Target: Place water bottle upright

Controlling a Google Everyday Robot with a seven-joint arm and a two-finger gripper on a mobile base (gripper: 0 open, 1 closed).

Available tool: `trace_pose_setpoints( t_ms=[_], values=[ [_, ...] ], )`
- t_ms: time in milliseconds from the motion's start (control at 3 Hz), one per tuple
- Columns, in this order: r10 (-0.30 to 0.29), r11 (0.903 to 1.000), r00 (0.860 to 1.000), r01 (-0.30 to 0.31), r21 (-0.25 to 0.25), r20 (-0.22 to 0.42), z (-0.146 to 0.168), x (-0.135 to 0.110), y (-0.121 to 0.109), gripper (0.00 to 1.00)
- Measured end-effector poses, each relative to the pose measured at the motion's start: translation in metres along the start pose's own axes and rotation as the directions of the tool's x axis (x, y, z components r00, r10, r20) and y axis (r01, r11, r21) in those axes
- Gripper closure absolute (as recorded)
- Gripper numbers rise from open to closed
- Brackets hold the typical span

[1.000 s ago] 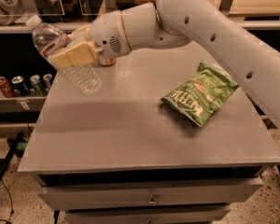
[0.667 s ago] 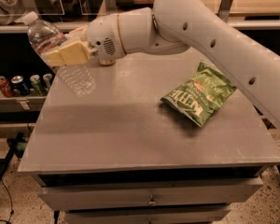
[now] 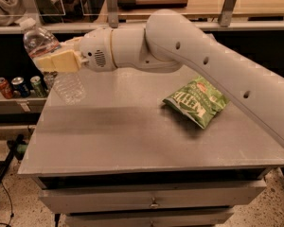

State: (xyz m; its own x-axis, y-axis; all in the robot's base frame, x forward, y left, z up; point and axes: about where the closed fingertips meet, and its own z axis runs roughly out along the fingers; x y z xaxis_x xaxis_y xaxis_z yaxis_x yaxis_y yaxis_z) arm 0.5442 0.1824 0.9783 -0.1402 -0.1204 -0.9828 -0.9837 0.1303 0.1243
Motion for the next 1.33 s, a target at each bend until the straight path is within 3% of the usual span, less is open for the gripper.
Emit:
trace_pose_setpoints(
  t_ms=[1000, 1333],
  values=[
    [-0.024, 0.9991, 0.999, 0.022, 0.036, 0.042, 0.000, -0.002, -0.007, 1.00],
    [-0.064, 0.9969, 0.985, 0.056, 0.054, 0.158, 0.000, -0.001, -0.022, 1.00]
  ],
)
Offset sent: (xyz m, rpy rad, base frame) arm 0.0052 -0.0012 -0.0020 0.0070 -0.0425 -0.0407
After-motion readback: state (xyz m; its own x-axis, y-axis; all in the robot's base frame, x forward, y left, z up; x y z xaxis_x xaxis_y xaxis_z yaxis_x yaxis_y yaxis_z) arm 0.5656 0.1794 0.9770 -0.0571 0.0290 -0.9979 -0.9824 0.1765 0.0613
